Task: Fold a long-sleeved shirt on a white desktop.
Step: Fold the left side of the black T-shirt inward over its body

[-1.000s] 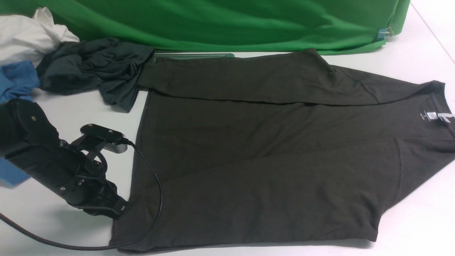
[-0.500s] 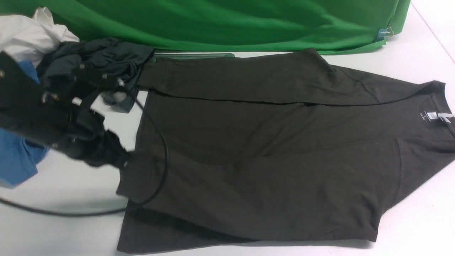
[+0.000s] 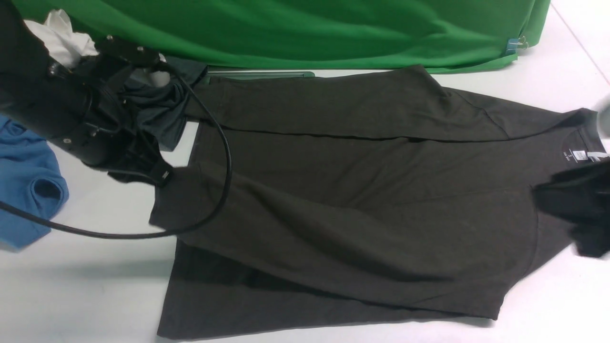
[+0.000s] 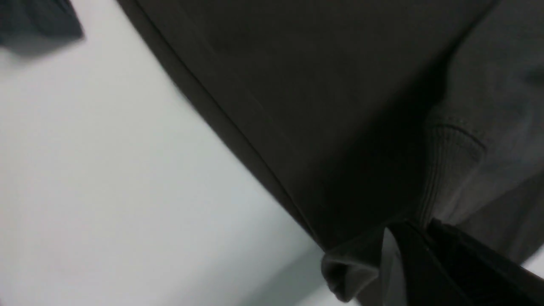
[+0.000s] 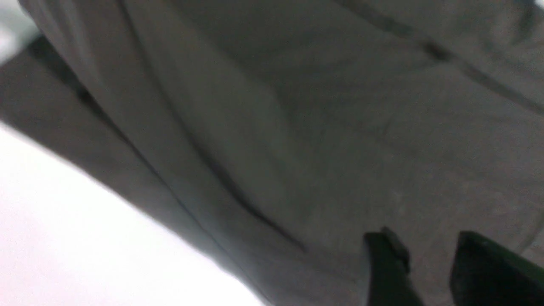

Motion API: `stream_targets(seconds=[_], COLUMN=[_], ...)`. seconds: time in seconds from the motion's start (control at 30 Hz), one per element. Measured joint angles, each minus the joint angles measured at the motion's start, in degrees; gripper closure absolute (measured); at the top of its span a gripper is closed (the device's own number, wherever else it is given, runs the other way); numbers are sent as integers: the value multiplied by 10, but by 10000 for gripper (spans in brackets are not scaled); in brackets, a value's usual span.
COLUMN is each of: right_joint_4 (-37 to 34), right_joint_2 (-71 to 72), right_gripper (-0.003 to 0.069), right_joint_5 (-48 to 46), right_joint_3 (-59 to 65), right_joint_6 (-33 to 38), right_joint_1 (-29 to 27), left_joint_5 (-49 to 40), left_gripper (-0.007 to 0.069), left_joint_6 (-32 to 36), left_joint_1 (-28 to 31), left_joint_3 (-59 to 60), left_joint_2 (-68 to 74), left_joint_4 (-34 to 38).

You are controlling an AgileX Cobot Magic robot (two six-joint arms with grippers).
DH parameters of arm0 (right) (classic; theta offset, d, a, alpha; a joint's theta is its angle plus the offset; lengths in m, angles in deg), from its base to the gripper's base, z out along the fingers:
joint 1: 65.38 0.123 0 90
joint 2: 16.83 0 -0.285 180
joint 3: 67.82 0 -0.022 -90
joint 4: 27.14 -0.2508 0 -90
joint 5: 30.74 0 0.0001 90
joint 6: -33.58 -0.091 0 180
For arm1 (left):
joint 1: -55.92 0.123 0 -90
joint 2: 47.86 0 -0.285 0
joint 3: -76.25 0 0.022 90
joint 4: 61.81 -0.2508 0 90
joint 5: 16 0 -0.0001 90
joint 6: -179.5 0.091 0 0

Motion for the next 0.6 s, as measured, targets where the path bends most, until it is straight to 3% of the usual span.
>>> stream_targets(seconds=[0.13,0.23,0.3,0.33,0.37,0.4,0.5,0.6], right_joint_4=[0,-6,-19,-55,-59,-87,-117,-121], right_joint_2=[-129,-233,-264,-314,-319,-347,-408,-468], right_gripper=[298,246,244,247,248,253,260,260], right_joint_5=[-13,-12,-11,-11,-11,-11,-10,-8], right_joint_3=[-58,-114,-133,-163,-165,-183,-217,-249], right_joint_6=[63,160,212,292,292,346,421,465], right_joint_1=[0,0,0,0,0,0,0,0], left_joint_5=[-35,-49,-49,-49,-49,-48,-48,-48], left_gripper=[596,596,596,596,596,596,596,596], left_joint_6=[-11,-19,-20,-22,-22,-22,-23,-23], left_joint_1=[0,0,0,0,0,0,0,0], left_joint_3=[-1,-1,-1,-1,-1,-1,-1,-1], left_joint_2=[0,0,0,0,0,0,0,0], left_joint_4=[0,0,0,0,0,0,0,0])
